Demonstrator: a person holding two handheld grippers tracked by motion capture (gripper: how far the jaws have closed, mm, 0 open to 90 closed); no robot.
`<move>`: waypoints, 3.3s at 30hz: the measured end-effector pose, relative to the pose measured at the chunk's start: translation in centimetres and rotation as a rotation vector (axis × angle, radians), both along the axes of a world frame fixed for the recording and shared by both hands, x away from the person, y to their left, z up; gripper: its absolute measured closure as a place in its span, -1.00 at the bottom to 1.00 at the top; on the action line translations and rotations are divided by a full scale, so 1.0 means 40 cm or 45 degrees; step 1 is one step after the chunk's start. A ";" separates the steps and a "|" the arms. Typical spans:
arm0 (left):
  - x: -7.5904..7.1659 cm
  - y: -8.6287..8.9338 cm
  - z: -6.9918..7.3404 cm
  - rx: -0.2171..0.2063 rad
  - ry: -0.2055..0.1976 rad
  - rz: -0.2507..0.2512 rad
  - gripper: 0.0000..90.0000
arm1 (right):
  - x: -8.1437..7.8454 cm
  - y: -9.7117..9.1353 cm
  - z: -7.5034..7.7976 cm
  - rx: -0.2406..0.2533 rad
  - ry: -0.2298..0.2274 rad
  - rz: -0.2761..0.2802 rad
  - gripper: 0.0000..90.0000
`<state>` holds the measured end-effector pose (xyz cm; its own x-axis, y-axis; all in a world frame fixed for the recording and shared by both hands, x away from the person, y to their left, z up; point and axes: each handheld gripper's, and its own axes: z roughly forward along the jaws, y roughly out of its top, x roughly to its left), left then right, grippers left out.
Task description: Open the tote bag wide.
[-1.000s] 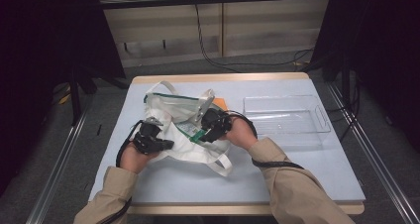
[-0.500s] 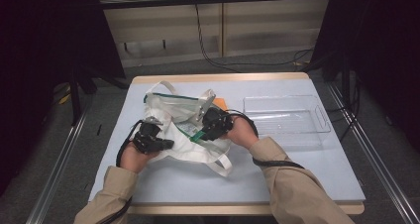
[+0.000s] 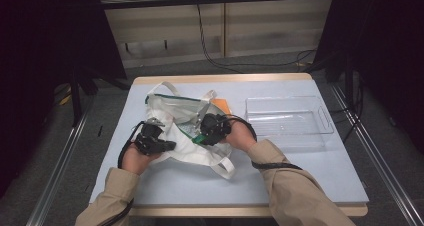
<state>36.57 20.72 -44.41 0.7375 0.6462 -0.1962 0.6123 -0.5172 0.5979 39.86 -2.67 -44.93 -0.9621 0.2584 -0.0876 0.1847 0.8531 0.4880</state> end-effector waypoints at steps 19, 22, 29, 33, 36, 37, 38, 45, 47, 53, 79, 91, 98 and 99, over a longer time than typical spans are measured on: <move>0.001 0.001 -0.010 0.027 0.030 0.002 1.00 | 0.024 -0.092 0.091 0.119 0.097 -0.257 1.00; 0.002 0.002 -0.010 0.028 0.028 -0.002 1.00 | 0.022 -0.103 0.111 0.142 0.106 -0.274 1.00; -0.001 0.006 -0.002 0.002 0.019 -0.002 1.00 | 0.022 -0.107 0.127 0.148 0.105 -0.305 1.00; 0.000 0.004 0.004 -0.007 0.012 -0.012 1.00 | 0.025 -0.121 0.157 0.184 0.112 -0.339 1.00; -0.001 -0.002 0.009 -0.019 0.003 -0.013 1.00 | 0.033 -0.138 0.189 0.223 0.097 -0.373 1.00; -0.001 -0.004 0.012 -0.013 0.003 -0.014 1.00 | 0.033 -0.140 0.195 0.224 0.096 -0.379 1.00; -0.002 -0.006 0.014 -0.017 -0.001 -0.011 1.00 | 0.034 -0.140 0.197 0.222 0.101 -0.352 1.00; 0.001 -0.006 0.012 -0.018 0.000 -0.020 0.99 | 0.004 -0.103 0.139 0.213 0.105 -0.222 0.74; 0.001 -0.006 0.011 -0.014 0.003 -0.025 0.99 | 0.004 -0.095 0.123 0.197 0.079 -0.206 0.47; 0.001 -0.008 0.006 -0.024 0.004 -0.007 0.99 | -0.010 -0.065 0.085 0.109 0.052 -0.087 0.22; -0.002 -0.028 -0.019 0.023 0.048 -0.050 1.00 | 0.020 -0.078 0.114 0.201 0.203 -0.282 1.00; -0.010 -0.060 0.041 -0.096 -0.042 -0.076 1.00 | 0.001 -0.060 0.188 0.292 0.218 -0.258 1.00; -0.003 -0.067 0.067 -0.185 -0.117 -0.014 1.00 | -0.020 -0.052 0.217 0.317 0.177 -0.221 0.97; -0.001 -0.066 0.068 -0.194 -0.117 -0.004 1.00 | -0.021 -0.050 0.210 0.328 0.168 -0.207 0.80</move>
